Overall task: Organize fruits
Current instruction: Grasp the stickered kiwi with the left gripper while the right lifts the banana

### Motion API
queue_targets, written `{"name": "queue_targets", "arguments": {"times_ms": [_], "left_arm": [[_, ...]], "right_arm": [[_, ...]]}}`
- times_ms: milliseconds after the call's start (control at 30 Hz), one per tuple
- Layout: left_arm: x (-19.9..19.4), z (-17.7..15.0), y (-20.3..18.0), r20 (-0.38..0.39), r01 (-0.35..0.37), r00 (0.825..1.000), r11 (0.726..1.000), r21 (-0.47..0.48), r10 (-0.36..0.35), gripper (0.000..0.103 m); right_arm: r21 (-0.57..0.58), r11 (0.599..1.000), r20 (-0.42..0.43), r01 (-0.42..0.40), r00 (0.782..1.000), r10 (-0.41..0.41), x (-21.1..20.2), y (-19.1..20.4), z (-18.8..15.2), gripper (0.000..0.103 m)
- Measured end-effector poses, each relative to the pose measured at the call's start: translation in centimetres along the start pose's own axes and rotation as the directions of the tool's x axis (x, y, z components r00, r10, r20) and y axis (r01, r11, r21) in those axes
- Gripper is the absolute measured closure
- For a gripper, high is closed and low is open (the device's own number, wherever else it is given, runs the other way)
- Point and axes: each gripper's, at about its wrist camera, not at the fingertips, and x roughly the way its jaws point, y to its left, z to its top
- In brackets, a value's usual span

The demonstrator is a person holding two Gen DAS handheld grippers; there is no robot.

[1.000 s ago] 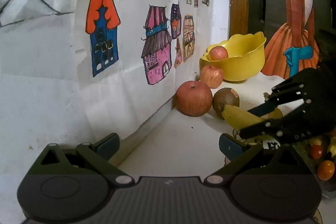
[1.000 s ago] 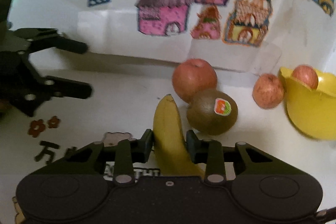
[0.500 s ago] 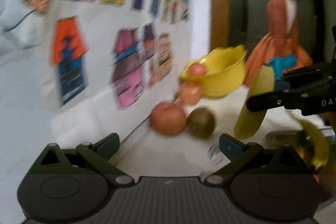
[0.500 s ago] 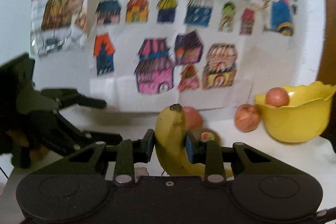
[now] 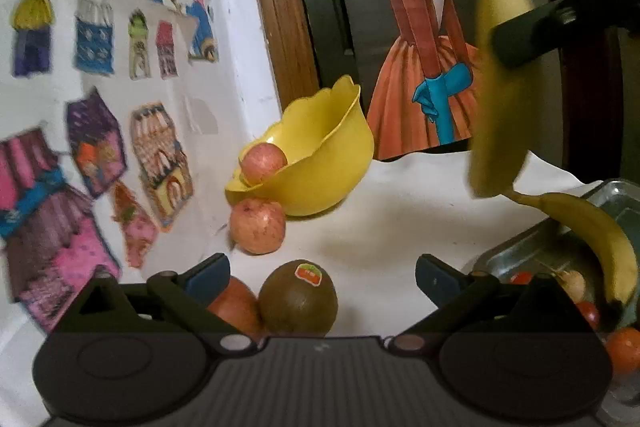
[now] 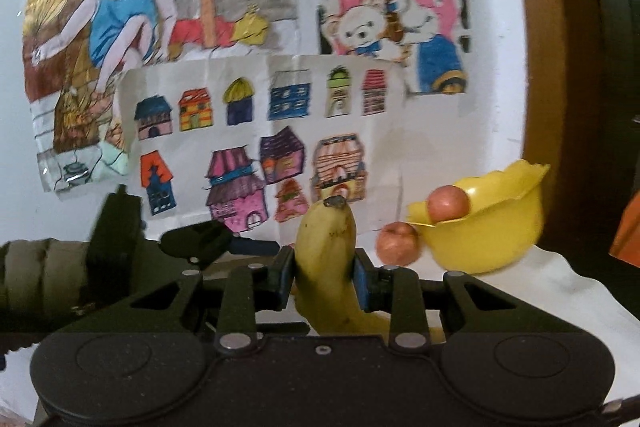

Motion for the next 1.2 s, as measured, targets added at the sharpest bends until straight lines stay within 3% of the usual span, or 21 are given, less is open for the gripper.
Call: {"name": "queue_targets", "arguments": {"times_ms": [267, 500, 633, 700, 733, 767, 1033, 1200], "left_arm": [[3.8, 0.4, 0.0, -0.095, 0.013, 0.995, 0.999, 0.041, -0.009, 0.013], [5.7, 0.4, 0.3, -0.231, 0.023, 0.973, 0.998, 0.053, -0.010, 0.026], [6.0, 0.5, -0.5, -0.278, 0.014, 0.960, 0.992, 0.129, 0.023, 0.026], [6.0, 0.5, -0.8, -0.299, 0.005, 0.953, 0.991, 0.135, 0.036, 0.033], [6.1, 0.4, -0.8, -0.308, -0.002, 0.950, 0.991, 0.132, 0.043, 0.042], [6.0, 0.3, -0.8, -0.318, 0.004, 0.947, 0.992, 0.124, 0.036, 0.043], [6.0, 0.2, -0.7, -0.294, -0.016, 0.955, 0.998, 0.067, 0.035, 0.043], [5.4, 0.0, -0.6, -0.278, -0.036, 0.960, 0.999, -0.023, 0.028, 0.043]], "right_arm": [[0.013, 0.999, -0.023, 0.035, 0.999, -0.034, -1.7, -1.3, -1.2, 0.071], [0.020, 1.000, -0.038, 0.024, 0.999, -0.024, -1.5, -1.4, -2.2, 0.071], [0.034, 0.999, -0.037, 0.014, 0.999, -0.012, -1.5, -1.6, -2.6, 0.071], [0.036, 0.999, -0.039, 0.012, 0.999, -0.011, -1.5, -1.6, -2.7, 0.071], [0.037, 0.999, -0.039, 0.011, 0.999, -0.009, -1.5, -1.6, -2.8, 0.071], [0.037, 0.999, -0.040, 0.009, 0.999, -0.008, -1.6, -1.6, -2.9, 0.071], [0.042, 0.999, -0.050, 0.003, 0.999, -0.001, -1.5, -1.6, -3.3, 0.071], [0.046, 0.999, -0.056, 0.011, 0.998, -0.008, -1.8, -1.6, -3.5, 0.071]]}}
